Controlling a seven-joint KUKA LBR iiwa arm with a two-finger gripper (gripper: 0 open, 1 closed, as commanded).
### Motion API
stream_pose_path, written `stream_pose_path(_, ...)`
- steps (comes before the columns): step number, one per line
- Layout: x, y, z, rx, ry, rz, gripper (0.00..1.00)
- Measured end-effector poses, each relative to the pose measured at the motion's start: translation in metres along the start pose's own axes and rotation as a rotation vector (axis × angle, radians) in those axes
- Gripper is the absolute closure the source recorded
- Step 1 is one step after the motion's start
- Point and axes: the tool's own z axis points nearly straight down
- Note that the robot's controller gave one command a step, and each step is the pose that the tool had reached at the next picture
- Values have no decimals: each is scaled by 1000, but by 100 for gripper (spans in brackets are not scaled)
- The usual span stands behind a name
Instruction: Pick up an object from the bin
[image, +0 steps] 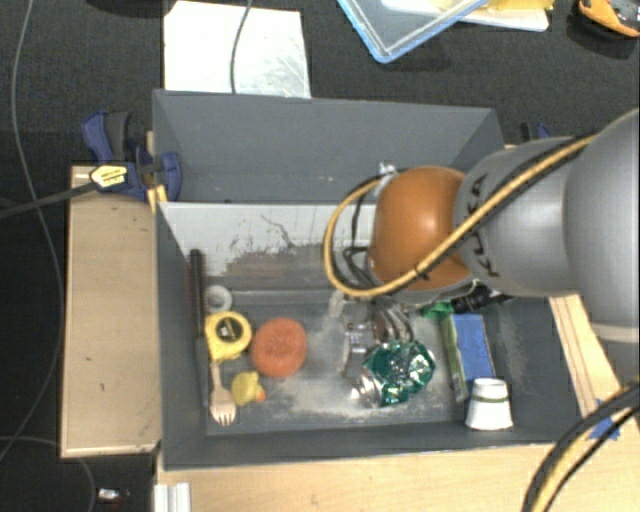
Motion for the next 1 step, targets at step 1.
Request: stream_pose_path(1,9,14,17,2,3,45,0)
